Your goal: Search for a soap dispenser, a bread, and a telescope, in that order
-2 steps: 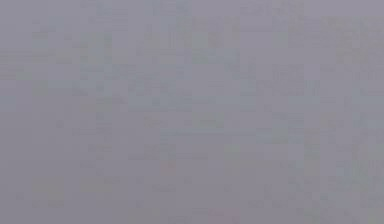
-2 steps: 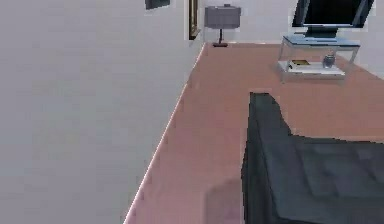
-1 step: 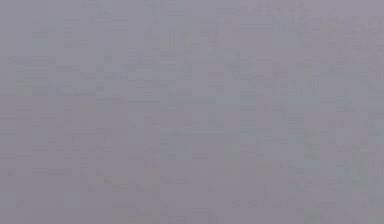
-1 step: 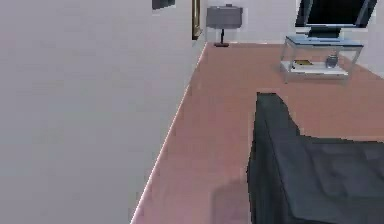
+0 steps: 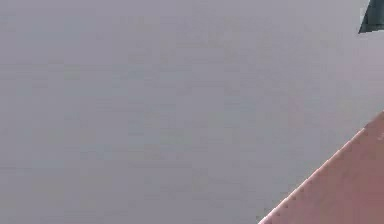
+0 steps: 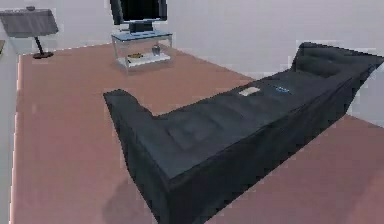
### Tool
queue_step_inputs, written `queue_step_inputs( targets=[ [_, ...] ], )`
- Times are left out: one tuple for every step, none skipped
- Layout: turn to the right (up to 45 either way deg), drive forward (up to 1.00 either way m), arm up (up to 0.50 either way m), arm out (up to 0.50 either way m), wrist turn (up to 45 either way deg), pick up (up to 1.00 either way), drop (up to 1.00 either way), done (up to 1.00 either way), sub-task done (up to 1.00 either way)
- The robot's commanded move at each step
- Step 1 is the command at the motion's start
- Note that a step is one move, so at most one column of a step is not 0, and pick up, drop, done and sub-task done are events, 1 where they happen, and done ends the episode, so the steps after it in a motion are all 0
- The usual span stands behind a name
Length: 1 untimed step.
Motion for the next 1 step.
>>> queue_step_inputs(
  targets=[
    [45.0,0.00,0.00,0.00,0.0,0.00,0.00,0.00,0.00]
  ],
)
